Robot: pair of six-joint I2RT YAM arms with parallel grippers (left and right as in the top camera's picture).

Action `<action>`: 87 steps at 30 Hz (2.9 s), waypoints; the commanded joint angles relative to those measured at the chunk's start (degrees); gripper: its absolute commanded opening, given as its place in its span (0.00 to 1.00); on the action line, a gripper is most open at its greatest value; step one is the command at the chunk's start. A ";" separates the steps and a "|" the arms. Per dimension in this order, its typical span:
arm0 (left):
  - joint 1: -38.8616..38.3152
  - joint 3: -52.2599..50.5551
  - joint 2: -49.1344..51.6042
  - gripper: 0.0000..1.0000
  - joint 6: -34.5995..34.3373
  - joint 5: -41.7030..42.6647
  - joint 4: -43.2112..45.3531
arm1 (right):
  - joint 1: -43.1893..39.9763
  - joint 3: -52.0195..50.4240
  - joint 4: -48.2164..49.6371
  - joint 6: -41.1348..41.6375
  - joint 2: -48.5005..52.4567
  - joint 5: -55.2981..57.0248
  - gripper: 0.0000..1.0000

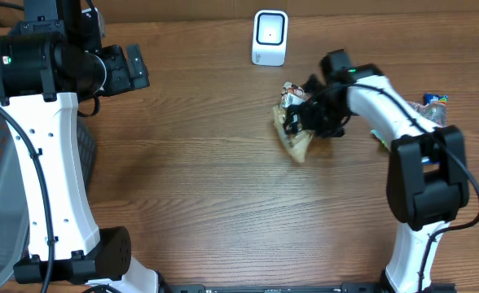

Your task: Scan the item barcode

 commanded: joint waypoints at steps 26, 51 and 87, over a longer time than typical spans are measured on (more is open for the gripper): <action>-0.22 0.02 -0.92 1.00 -0.98 0.57 0.02 | -5.84 9.31 5.40 -26.21 0.39 7.30 1.00; -0.22 0.02 -0.92 1.00 -0.98 0.57 0.02 | -10.29 9.64 -4.09 2.01 4.33 -6.34 0.99; -0.22 0.02 -0.92 1.00 -0.98 0.57 0.02 | 10.75 12.17 -7.37 8.07 -0.11 14.82 0.87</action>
